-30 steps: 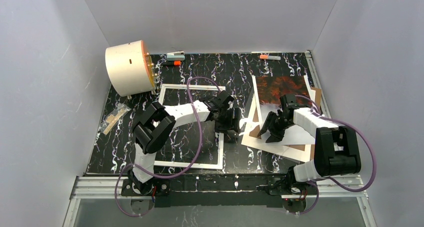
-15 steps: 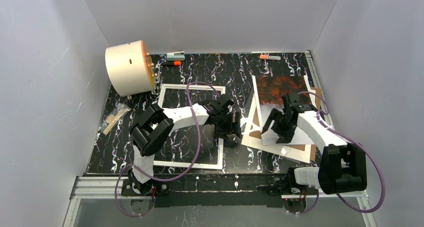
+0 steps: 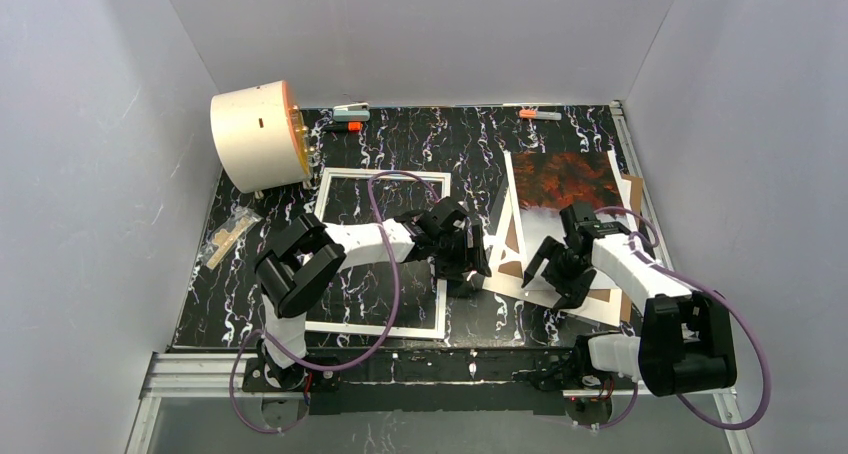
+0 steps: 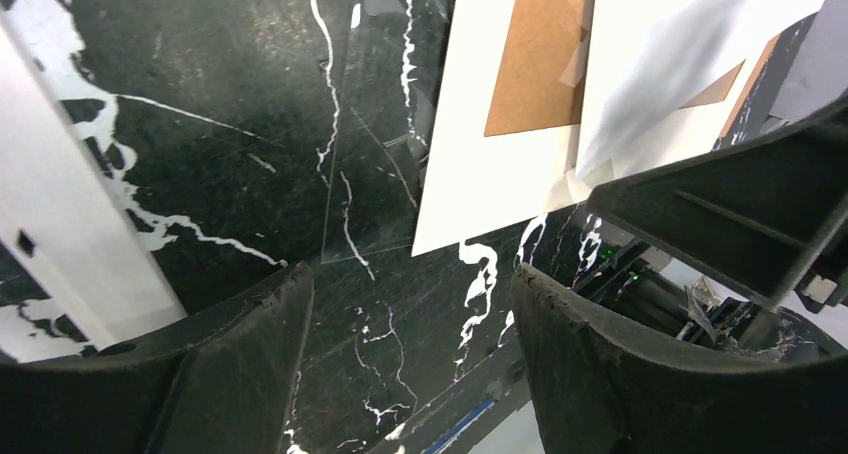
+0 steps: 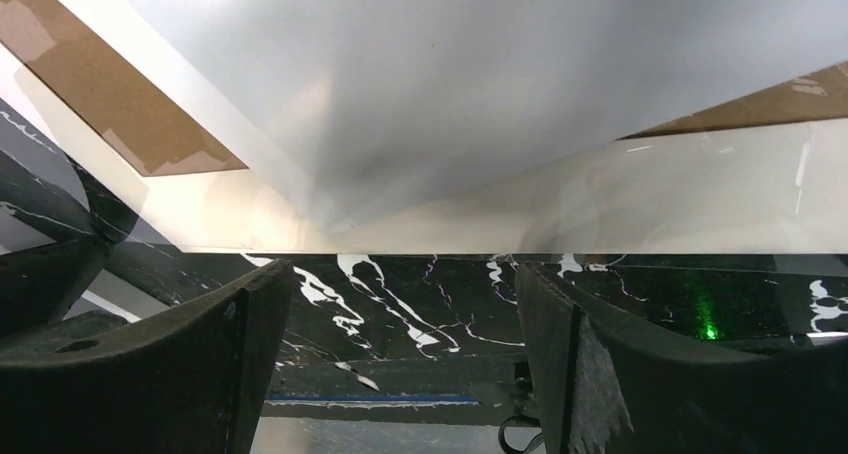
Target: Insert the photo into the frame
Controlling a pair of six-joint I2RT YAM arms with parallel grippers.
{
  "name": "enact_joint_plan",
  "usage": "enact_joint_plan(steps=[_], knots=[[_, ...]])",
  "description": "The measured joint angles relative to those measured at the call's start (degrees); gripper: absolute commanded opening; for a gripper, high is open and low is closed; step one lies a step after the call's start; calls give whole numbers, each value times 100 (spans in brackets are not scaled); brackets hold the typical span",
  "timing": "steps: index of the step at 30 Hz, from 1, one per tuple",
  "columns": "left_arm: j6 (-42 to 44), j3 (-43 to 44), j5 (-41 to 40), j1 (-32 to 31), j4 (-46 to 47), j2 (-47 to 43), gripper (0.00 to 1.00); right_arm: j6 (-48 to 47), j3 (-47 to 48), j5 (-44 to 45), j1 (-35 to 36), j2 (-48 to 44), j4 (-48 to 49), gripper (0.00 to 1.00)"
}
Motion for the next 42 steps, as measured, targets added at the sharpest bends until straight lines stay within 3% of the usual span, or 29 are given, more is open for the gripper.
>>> enact_joint_plan(steps=[12, 26, 35, 42], knots=[[-129, -199, 17, -59, 588, 4, 72, 116, -24, -197, 0, 435, 164, 87], [-455, -739, 605, 42, 1683, -24, 72, 289, -131, -680, -7, 544, 142, 85], [-396, -949, 131, 37, 1440, -352, 73, 197, -136, -813, 66, 398, 354, 79], [-275, -973, -142, 37, 1246, -470, 71, 129, 186, -597, 544, 350, 754, 76]])
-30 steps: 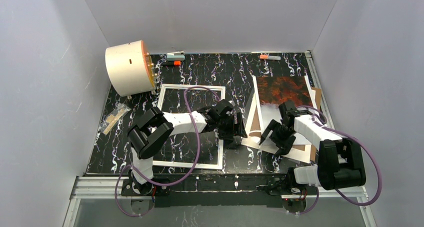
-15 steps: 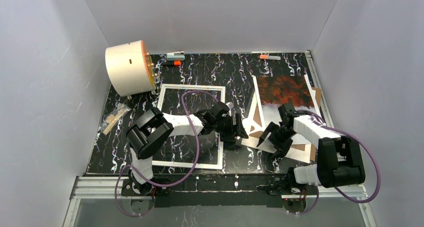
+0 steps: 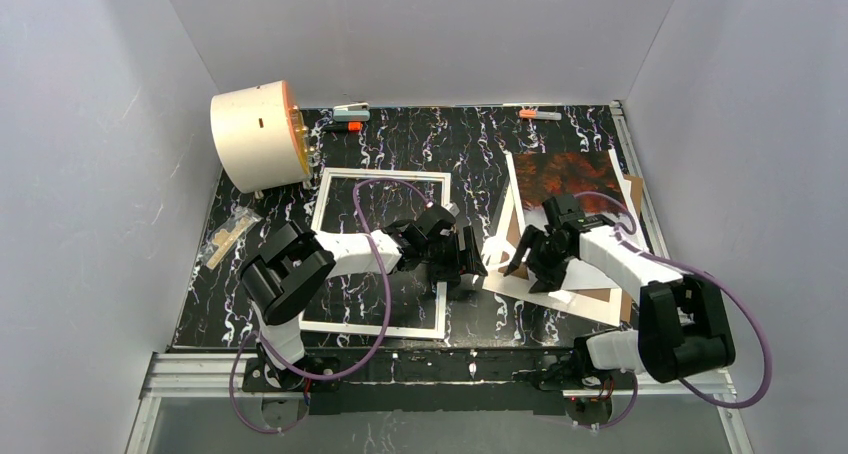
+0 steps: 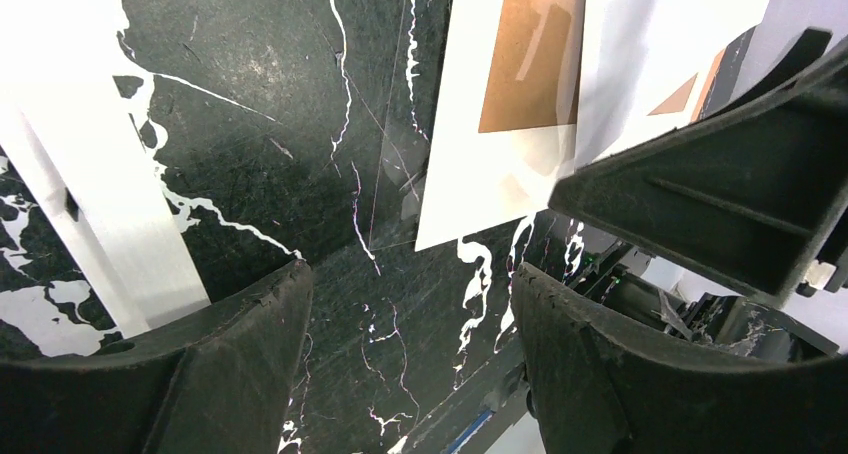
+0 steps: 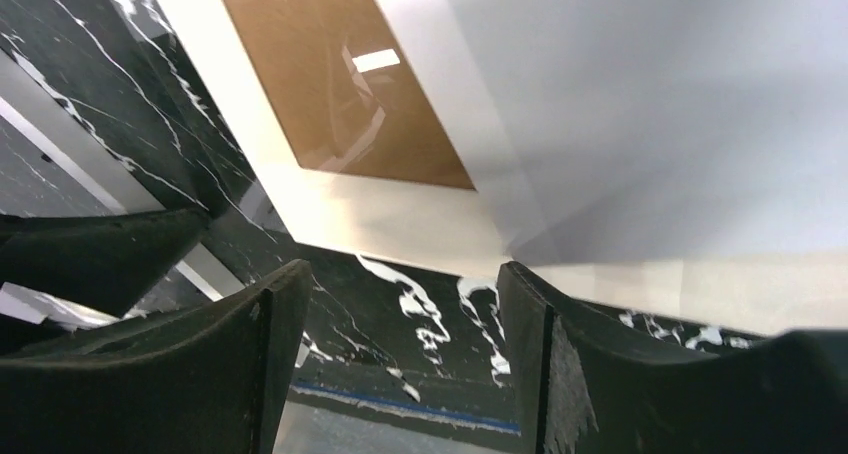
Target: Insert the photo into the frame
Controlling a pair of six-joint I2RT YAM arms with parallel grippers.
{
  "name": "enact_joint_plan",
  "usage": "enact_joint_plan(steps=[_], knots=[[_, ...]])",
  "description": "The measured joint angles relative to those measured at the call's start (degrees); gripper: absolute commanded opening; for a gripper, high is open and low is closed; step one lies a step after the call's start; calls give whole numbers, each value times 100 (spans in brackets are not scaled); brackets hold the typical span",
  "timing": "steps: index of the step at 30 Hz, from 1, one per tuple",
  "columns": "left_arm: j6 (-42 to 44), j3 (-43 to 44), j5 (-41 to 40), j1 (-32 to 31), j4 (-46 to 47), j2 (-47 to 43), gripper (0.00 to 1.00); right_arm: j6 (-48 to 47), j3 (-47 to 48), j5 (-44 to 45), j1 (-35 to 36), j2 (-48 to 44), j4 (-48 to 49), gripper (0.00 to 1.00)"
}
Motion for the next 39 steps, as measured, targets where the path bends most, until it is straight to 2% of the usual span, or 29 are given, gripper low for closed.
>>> enact_joint_plan(steps=[7, 18, 27, 39], knots=[[-22, 15, 15, 0, 61, 48, 68, -149, 413, 448, 350, 723, 315, 69], [0, 251, 120, 46, 236, 334, 67, -251, 693, 667, 688, 1064, 468, 68], [-11, 365, 726, 155, 415, 560, 67, -138, 573, 46, 678, 1211, 846, 69], [-595, -275, 1370, 297, 1633, 560, 68, -2, 420, -737, 601, 1360, 1375, 71]])
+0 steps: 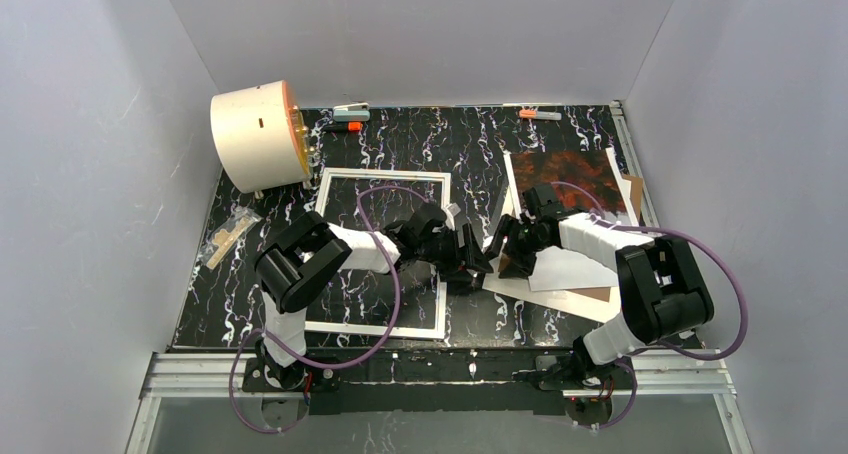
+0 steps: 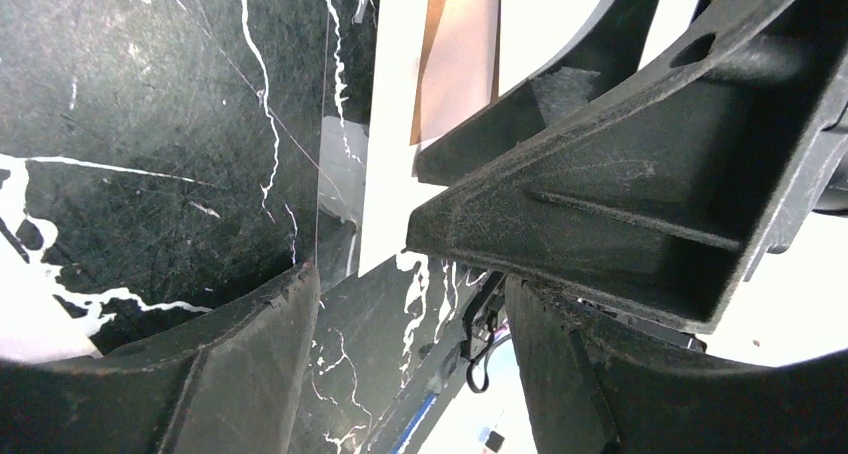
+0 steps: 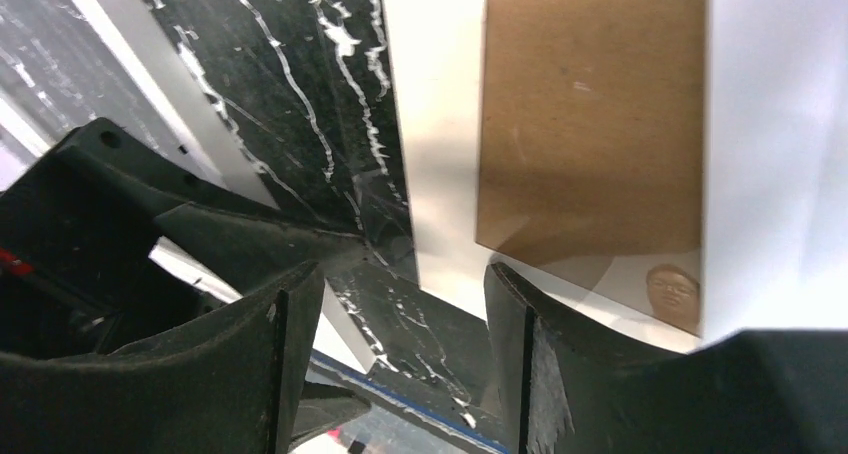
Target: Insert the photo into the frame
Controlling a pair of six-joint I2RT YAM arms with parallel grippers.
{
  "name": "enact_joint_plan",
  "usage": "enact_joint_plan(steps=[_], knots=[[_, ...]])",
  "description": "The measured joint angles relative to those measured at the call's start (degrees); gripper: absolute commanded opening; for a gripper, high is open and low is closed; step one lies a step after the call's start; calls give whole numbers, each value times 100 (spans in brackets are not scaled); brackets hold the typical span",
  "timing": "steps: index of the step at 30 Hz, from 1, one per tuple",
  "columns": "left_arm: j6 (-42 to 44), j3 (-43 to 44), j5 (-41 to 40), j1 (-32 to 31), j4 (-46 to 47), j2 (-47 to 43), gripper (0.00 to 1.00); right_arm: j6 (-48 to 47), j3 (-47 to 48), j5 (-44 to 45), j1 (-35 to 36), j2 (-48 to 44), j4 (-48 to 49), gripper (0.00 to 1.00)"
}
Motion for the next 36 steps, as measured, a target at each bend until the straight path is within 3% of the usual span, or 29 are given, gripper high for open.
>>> enact_joint_plan(steps=[9, 23, 31, 36], knots=[[-590, -481, 133, 33, 944, 0, 68, 313, -234, -863, -22, 284, 962, 72], [-1165, -855, 31, 79, 1589, -68, 64, 391, -369, -1001, -24, 118, 1298, 71], [-1187, -1270, -92, 247, 1779, -313, 60, 173, -407, -479, 195, -245, 1185, 70], [-1113, -1292, -98, 341, 1770, -326, 60, -68, -409, 610, 210, -1067, 514, 70]])
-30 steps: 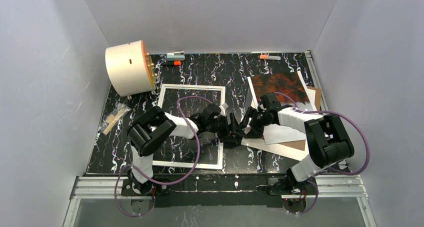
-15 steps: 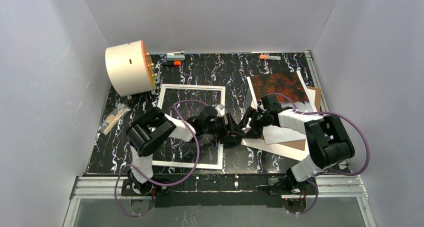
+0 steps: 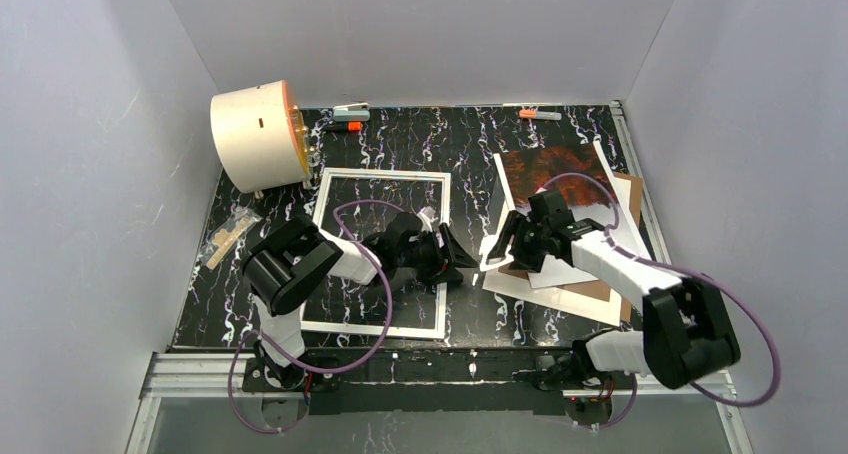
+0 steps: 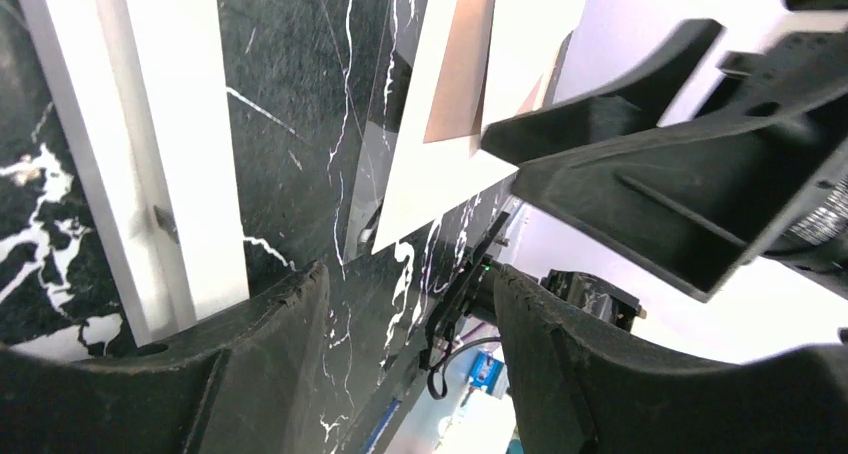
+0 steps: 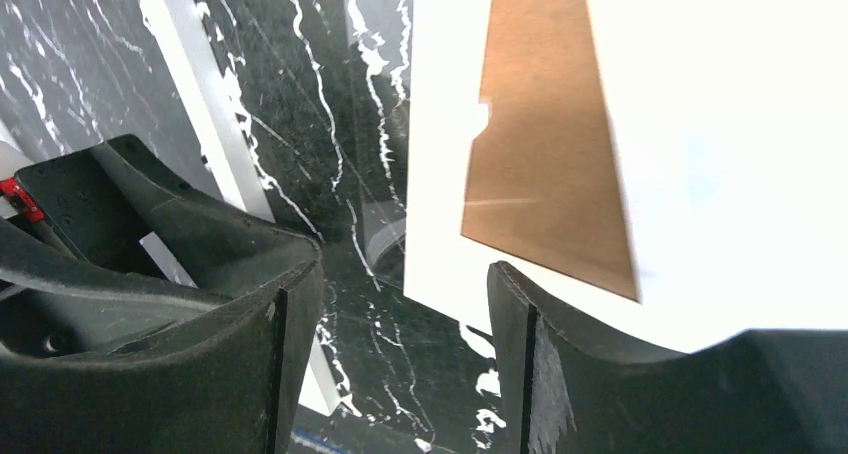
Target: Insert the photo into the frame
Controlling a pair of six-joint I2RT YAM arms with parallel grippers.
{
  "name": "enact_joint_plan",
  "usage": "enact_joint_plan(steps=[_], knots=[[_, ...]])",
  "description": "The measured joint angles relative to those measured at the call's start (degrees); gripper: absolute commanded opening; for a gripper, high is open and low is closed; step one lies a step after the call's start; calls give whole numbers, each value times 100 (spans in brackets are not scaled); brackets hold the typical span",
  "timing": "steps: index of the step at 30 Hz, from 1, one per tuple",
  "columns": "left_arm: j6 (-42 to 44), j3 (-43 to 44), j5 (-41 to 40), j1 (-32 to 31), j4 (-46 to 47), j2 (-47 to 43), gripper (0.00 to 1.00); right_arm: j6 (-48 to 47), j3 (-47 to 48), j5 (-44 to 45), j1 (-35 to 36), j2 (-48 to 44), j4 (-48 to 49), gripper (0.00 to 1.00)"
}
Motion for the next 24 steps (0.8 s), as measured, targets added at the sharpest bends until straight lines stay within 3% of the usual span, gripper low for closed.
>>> enact_joint_plan(steps=[5, 11, 15, 20, 24], knots=[[413, 446, -72, -7, -811, 2, 63, -83, 0, 870, -17, -599, -570, 70], [1213, 1556, -466, -133, -2465, 131, 67, -92, -70, 1246, -17, -236, -1078, 74], [1412, 1923, -590, -247, -3027, 297, 67, -52, 83, 1574, -15, -94, -1316, 77], [1543, 2262, -632, -328, -3464, 433, 68, 52, 247, 2162, -15, 81, -1672, 85], [1611, 2437, -638, -337, -3722, 496, 68, 98, 319, 2562, -15, 188, -1974, 98]])
